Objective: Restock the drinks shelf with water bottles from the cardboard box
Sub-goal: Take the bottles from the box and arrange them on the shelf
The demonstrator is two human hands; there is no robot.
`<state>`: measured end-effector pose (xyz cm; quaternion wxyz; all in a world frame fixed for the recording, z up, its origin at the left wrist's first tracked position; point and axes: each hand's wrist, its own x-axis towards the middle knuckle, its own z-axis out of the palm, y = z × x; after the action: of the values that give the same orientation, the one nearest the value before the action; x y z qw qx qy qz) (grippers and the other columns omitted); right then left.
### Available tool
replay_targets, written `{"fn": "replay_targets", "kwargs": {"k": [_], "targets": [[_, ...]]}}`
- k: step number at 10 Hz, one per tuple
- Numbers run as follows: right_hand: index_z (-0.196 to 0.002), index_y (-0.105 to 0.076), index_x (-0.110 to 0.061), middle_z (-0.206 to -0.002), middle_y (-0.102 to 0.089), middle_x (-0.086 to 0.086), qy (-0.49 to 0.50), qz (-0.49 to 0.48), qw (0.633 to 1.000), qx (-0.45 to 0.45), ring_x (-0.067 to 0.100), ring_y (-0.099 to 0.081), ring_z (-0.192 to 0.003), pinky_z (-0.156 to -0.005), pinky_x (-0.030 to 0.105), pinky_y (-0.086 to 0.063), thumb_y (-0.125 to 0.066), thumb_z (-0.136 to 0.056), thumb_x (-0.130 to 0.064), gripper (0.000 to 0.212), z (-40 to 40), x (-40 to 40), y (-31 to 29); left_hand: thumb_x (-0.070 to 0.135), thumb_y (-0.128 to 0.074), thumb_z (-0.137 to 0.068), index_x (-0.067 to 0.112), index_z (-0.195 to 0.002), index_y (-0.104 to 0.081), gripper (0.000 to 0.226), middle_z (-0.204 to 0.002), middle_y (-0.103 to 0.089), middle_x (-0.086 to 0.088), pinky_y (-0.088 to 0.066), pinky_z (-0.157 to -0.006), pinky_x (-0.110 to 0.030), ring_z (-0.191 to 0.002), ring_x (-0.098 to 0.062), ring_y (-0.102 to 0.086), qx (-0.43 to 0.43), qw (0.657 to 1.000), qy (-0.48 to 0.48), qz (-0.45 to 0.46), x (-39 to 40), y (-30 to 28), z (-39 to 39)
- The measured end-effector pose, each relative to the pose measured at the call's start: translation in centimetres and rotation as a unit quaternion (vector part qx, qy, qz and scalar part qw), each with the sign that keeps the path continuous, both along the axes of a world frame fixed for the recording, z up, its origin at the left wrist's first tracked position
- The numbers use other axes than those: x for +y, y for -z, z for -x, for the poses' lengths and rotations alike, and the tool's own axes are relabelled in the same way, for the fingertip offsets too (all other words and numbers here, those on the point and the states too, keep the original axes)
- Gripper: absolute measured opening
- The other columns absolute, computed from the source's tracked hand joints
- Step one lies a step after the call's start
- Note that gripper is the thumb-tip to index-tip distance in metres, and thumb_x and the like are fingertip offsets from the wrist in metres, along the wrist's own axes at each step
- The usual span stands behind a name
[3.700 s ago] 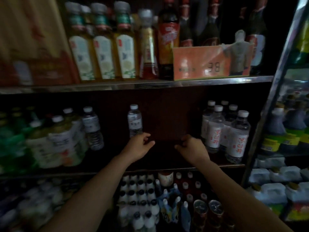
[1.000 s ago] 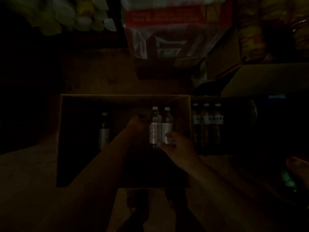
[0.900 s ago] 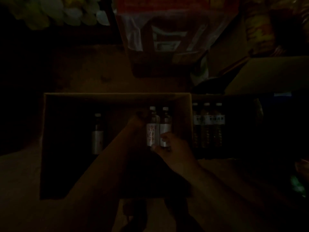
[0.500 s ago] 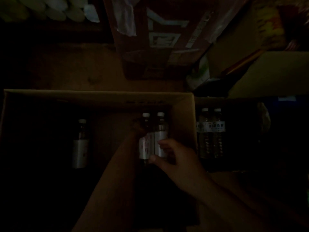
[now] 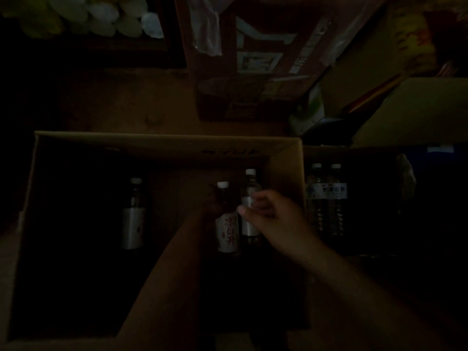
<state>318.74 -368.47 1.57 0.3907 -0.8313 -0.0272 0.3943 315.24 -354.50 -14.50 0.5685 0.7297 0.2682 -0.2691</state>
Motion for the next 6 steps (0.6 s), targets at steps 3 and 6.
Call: {"fn": "replay_targets", "kwargs": {"k": [3, 6], "targets": [[-0.118, -0.057, -0.016, -0.109, -0.064, 0.003, 0.055, 0.001, 0.998, 0.037, 0.015, -0.062, -0.097, -0.065, 0.020, -0.049, -0.073, -0.081, -0.034, 0.044, -0.8, 0.6, -5.7, -0.012, -0.059, -0.083, 0.000, -0.133, -0.035, 0.056, -0.114, -0.055, -0.010, -0.055, -0.078, -0.021, -0.104, -0.022, -0.057, -0.019, 0.997, -0.076, 0.027, 4.2, -10.7, 1.5], [-0.134, -0.045, -0.016, -0.124, -0.054, 0.006, 0.019, -0.055, 0.995, 0.080, 0.014, -0.055, -0.104, -0.070, 0.019, -0.045, -0.083, -0.071, -0.027, 0.074, -2.9, 1.8, -23.3, 0.001, -0.067, -0.083, 0.021, -0.107, -0.055, 0.034, -0.106, -0.065, 0.003, -0.057, -0.078, -0.029, -0.096, -0.010, -0.065, -0.067, 0.991, 0.025, 0.111, 7.3, -36.5, -2.2]]}}
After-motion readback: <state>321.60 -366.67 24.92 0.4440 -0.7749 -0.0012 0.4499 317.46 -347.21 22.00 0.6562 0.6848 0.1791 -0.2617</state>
